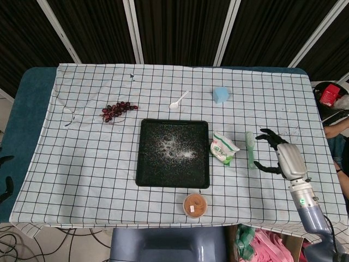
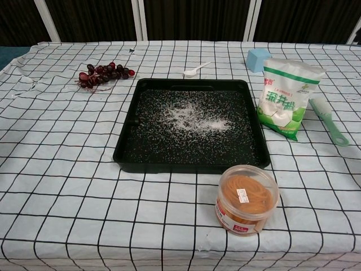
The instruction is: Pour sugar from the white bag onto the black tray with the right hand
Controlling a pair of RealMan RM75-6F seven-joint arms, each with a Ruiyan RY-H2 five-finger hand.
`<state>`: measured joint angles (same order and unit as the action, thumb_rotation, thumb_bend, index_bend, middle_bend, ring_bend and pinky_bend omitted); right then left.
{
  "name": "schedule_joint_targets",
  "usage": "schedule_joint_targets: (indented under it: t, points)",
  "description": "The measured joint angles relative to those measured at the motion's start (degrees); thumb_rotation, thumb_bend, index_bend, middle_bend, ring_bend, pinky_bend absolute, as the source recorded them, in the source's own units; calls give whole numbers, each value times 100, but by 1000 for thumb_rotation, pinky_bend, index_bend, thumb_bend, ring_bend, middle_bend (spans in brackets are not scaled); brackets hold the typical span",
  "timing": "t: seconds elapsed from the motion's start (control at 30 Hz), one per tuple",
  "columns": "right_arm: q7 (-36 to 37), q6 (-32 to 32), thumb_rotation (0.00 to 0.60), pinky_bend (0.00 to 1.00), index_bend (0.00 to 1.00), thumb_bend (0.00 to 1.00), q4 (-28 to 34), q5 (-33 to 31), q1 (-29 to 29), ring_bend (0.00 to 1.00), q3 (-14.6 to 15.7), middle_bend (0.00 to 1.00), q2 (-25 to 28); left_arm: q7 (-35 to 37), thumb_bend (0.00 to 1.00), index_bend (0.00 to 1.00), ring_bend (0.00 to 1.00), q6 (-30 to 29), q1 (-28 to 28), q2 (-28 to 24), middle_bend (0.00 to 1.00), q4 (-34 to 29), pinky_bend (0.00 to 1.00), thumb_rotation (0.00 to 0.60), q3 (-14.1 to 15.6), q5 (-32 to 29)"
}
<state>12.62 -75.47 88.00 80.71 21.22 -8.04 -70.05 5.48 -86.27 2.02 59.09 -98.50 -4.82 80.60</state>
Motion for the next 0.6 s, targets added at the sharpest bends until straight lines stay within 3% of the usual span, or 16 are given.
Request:
schedule_joint_targets:
  t: [0.27, 0.4, 0.6]
  points:
    - [-1450, -1645, 600, 348, 258, 146, -115, 524, -975, 247, 444, 150, -30, 6, 619, 220, 0, -45, 7, -4, 42, 19, 0, 600, 35, 171]
    - [-2013, -1599, 600, 348, 256, 146, -83, 597, -1207, 247, 631, 150, 138, -19, 618, 220, 0, -42, 18, 7, 42, 49, 0, 600, 56, 211]
    - [-2151, -1229, 600, 348, 246, 146, 164, 568, -1218, 247, 675, 150, 528, -20, 619, 219, 0, -61, 21, 16, 42, 75, 0, 600, 49, 215]
